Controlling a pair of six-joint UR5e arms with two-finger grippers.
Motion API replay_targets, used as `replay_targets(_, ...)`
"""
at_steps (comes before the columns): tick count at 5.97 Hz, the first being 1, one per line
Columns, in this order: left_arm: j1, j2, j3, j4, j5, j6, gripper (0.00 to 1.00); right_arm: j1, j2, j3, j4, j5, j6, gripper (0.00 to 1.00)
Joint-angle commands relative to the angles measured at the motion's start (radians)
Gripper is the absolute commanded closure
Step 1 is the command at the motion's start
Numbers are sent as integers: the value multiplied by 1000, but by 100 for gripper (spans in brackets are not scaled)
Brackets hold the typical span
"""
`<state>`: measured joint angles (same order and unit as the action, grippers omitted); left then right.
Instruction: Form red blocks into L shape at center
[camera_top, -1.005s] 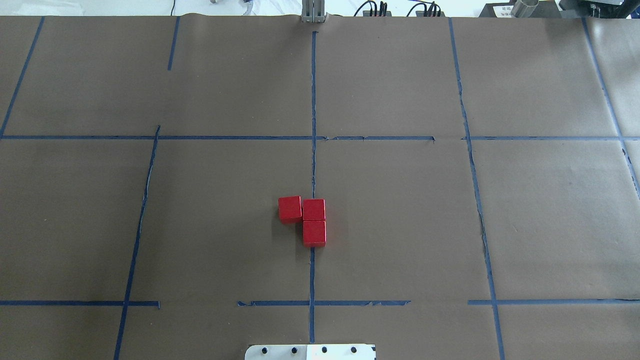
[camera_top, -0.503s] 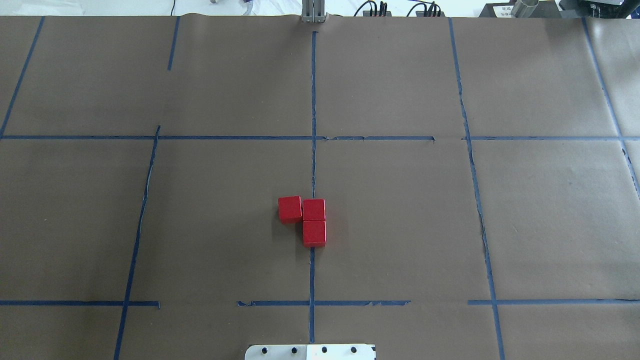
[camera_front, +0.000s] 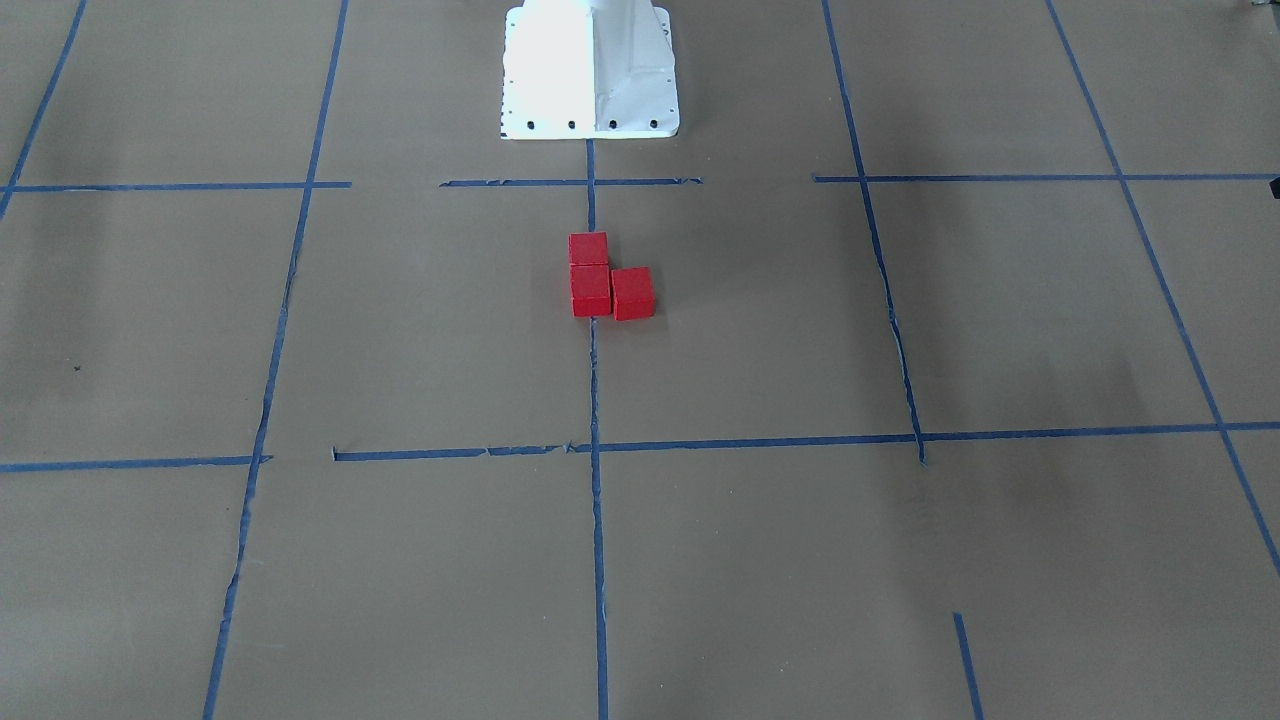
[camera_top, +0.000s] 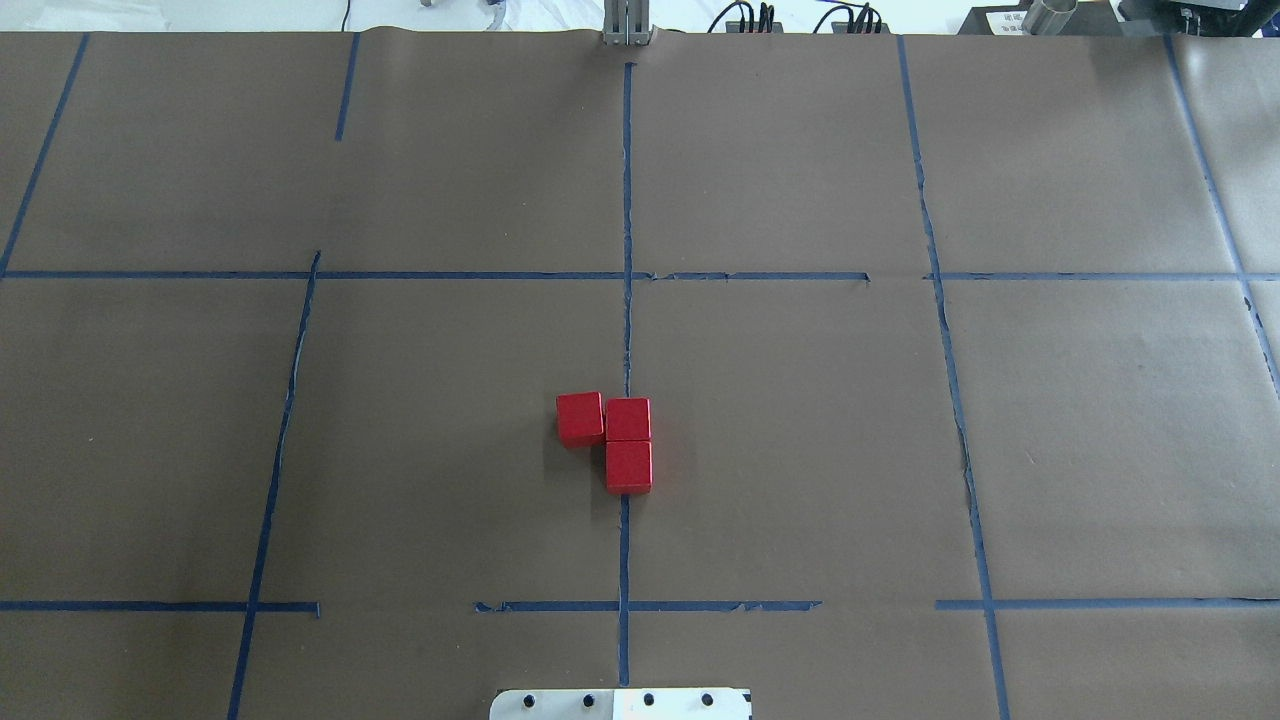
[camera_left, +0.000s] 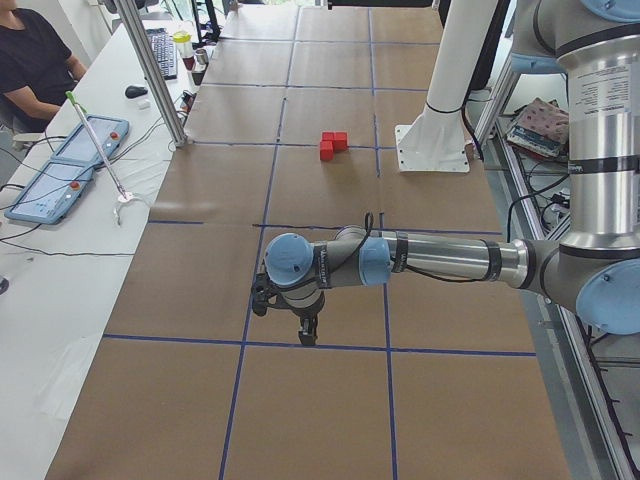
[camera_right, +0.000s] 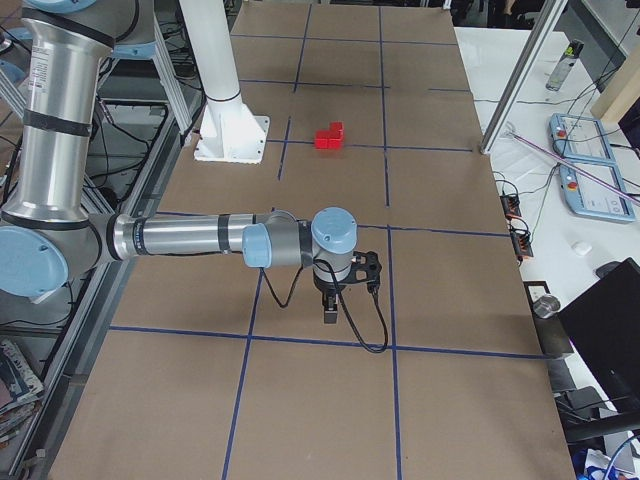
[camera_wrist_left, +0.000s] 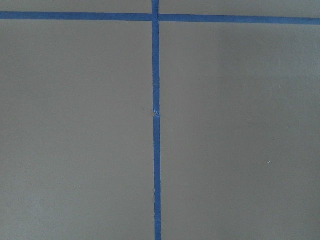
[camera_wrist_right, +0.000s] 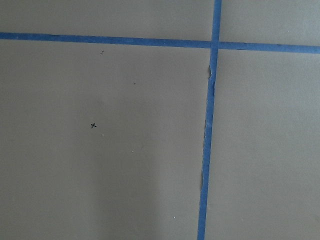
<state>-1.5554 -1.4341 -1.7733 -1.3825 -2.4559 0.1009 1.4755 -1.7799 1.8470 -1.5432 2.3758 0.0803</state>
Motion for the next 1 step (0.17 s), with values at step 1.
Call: replay_targets(1, 0, -8, 11, -1, -3, -1, 0, 5, -4, 0, 0, 3, -1, 0)
